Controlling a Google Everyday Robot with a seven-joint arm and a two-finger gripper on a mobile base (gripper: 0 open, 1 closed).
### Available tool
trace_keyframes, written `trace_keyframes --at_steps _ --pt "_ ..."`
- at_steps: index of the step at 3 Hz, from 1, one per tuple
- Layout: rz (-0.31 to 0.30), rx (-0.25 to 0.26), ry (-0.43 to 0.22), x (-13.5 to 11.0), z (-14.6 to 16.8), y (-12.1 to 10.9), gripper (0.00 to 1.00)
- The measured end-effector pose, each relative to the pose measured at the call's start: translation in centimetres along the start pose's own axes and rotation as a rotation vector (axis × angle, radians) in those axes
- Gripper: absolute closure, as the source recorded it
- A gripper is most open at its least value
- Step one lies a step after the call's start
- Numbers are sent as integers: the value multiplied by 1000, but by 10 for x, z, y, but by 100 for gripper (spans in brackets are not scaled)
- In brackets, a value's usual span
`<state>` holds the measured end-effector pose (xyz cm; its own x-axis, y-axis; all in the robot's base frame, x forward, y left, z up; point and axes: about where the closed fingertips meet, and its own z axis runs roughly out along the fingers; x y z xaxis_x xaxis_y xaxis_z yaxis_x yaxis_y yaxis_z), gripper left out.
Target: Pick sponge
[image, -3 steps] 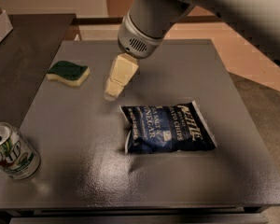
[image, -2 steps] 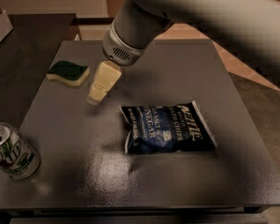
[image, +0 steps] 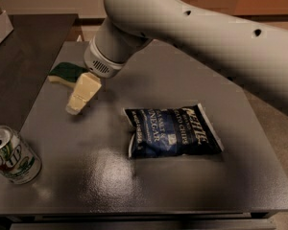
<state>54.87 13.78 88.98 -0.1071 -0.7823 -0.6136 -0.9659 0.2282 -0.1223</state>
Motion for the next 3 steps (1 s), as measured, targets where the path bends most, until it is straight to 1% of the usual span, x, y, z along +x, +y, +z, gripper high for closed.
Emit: trace_keyframes --at_steps 1,2,3 --pt "38 -15 -4 -7 23 -5 0" --pt "74 -18 -5 -8 41 -15 0" --pt "115 -8 2 -1 52 -31 0"
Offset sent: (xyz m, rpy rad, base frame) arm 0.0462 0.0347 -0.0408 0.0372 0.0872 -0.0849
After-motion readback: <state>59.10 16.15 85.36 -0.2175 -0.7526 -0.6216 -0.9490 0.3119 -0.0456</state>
